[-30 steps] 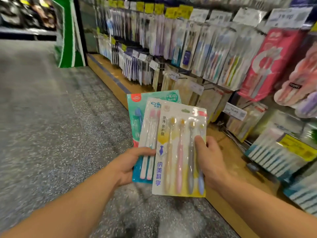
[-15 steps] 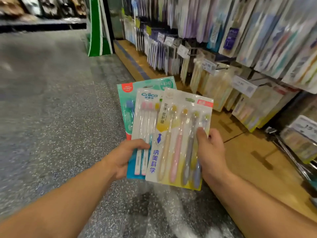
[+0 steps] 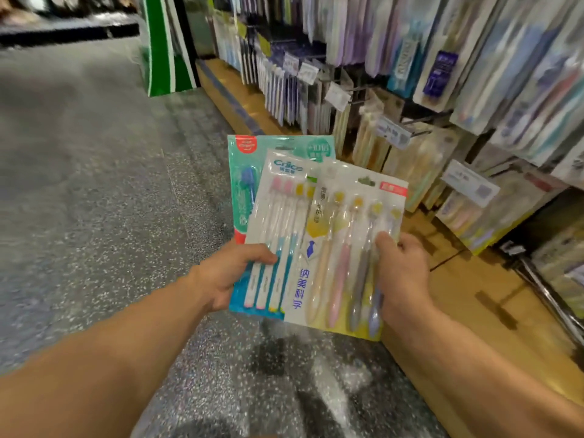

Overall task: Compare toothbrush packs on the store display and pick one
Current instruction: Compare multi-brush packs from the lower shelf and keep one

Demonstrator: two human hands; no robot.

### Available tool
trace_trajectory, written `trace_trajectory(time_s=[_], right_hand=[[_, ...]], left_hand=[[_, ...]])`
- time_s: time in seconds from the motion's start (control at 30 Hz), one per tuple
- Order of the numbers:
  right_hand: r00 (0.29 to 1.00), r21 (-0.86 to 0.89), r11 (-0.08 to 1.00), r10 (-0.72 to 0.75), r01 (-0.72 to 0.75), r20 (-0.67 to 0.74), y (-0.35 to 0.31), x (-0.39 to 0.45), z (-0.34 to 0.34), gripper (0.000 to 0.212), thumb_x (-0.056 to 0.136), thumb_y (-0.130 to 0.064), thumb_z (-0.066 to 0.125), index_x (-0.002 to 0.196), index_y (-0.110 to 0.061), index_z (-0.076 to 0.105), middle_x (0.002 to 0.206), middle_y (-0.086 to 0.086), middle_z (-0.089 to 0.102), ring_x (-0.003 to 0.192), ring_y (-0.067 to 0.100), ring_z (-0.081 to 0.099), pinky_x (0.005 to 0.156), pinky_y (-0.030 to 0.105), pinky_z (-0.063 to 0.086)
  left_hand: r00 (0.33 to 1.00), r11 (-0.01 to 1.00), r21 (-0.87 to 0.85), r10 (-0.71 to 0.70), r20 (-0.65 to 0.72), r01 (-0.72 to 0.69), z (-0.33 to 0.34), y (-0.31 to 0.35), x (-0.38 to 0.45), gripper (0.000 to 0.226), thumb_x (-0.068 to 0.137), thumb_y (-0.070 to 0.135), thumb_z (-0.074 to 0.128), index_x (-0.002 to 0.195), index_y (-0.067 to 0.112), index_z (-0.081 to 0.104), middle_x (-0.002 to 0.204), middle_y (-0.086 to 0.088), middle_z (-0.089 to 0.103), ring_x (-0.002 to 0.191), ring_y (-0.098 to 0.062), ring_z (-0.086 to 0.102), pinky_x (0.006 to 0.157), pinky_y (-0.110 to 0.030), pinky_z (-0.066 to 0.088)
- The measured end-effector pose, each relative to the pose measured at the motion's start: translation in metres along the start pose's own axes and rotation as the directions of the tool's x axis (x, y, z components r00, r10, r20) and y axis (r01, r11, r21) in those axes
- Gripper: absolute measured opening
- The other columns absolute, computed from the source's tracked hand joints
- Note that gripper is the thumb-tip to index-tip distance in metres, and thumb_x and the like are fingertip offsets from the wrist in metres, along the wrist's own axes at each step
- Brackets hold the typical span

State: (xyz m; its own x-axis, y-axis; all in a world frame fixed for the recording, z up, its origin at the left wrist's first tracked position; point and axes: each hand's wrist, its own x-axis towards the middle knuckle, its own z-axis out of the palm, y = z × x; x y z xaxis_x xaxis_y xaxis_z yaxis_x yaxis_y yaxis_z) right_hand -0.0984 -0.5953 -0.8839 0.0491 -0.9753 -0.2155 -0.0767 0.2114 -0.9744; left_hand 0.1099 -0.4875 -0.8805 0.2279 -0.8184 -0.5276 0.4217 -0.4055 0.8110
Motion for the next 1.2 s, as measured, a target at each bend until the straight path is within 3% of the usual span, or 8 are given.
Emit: trace_trajectory(time_s=[0.23,0.37,0.5,0.6,0.73,0.97,1.07,1.2], right_hand=[[0.977,0.102,0.988,0.129,-0.113,-0.168,0.014,0.020,0.033,0.007,0.092,-0.014,0.062,0.088,-0.013,0.057,0.079,0.006,0.063,0.070,0.026,0.063,0.060,0.031,0.050],[0.950,0.127,0.976,0.202,-0.176,-0.237,0.009,0.018,0.033,0.025,0.081,-0.013,0.065,0.103,-0.001,0.063,0.090,0.017,0.070,0.077,0.039,0.073,0.060,0.051,0.063],[0.915,0.131,0.977,0.203,-0.168,-0.348,-0.004,0.020,0.024,0.012,0.092,0.006,0.058,0.095,-0.005,0.060,0.063,0.005,0.063,0.043,0.014,0.060,0.039,0.020,0.045],[0.838,0.169,0.960,0.277,-0.223,-0.470,-0.008,0.031,0.017,0.011,0.083,-0.007,0.062,0.077,-0.013,0.055,0.059,0.003,0.049,0.049,0.020,0.045,0.045,0.022,0.032],[0.763,0.180,0.956,0.292,-0.230,-0.577,-0.014,0.044,0.007,0.021,0.078,-0.007,0.049,0.061,-0.018,0.046,0.053,0.002,0.040,0.048,0.019,0.035,0.051,0.025,0.026],[0.755,0.230,0.951,0.305,-0.208,-0.580,0.023,0.062,-0.002,0.032,0.089,-0.010,0.048,0.059,-0.020,0.048,0.057,-0.002,0.043,0.055,0.018,0.038,0.054,0.029,0.032],[0.764,0.294,0.941,0.312,-0.167,-0.564,0.030,0.060,-0.007,0.034,0.093,-0.021,0.047,0.059,-0.023,0.043,0.053,-0.005,0.042,0.053,0.017,0.040,0.055,0.030,0.034],[0.780,0.302,0.938,0.315,-0.169,-0.540,0.031,0.060,-0.015,0.026,0.075,-0.044,0.061,0.064,-0.022,0.055,0.065,-0.001,0.053,0.066,0.024,0.048,0.066,0.037,0.042]], left_hand=[[0.998,1.000,0.022,-0.007,0.060,0.005,-0.046,-0.006,0.059,0.023,0.096,-0.006,0.051,0.109,0.007,0.064,0.080,-0.018,0.079,0.064,-0.030,0.077,0.051,-0.042,0.063],[0.987,0.995,0.074,-0.080,0.141,0.070,-0.050,-0.008,0.098,0.040,0.083,-0.007,0.066,0.120,0.006,0.063,0.088,-0.023,0.078,0.068,-0.035,0.076,0.058,-0.044,0.064],[0.967,0.982,0.176,-0.103,0.231,0.063,-0.045,0.007,0.130,0.029,0.089,-0.013,0.055,0.107,0.008,0.063,0.069,-0.016,0.076,0.054,-0.028,0.072,0.056,-0.038,0.061],[0.945,0.976,0.216,-0.106,0.308,0.039,-0.039,0.019,0.145,0.027,0.089,-0.015,0.054,0.101,0.006,0.066,0.066,-0.011,0.075,0.055,-0.026,0.071,0.061,-0.037,0.059],[0.923,0.962,0.259,-0.174,0.344,0.085,-0.031,0.032,0.161,0.019,0.089,-0.014,0.057,0.101,-0.003,0.067,0.064,-0.015,0.073,0.053,-0.029,0.071,0.048,-0.036,0.058],[0.877,0.949,0.297,-0.232,0.420,0.109,-0.010,0.003,0.191,0.027,0.084,-0.009,0.063,0.108,0.004,0.065,0.071,-0.017,0.076,0.055,-0.030,0.074,0.045,-0.040,0.060],[0.878,0.929,0.348,-0.266,0.397,0.124,-0.005,-0.012,0.202,0.032,0.090,-0.010,0.055,0.118,0.002,0.064,0.084,-0.023,0.076,0.066,-0.037,0.074,0.058,-0.046,0.064],[0.867,0.919,0.363,-0.301,0.398,0.153,-0.001,-0.013,0.203,0.037,0.089,-0.009,0.057,0.123,0.003,0.064,0.091,-0.028,0.075,0.068,-0.040,0.074,0.056,-0.045,0.063]])
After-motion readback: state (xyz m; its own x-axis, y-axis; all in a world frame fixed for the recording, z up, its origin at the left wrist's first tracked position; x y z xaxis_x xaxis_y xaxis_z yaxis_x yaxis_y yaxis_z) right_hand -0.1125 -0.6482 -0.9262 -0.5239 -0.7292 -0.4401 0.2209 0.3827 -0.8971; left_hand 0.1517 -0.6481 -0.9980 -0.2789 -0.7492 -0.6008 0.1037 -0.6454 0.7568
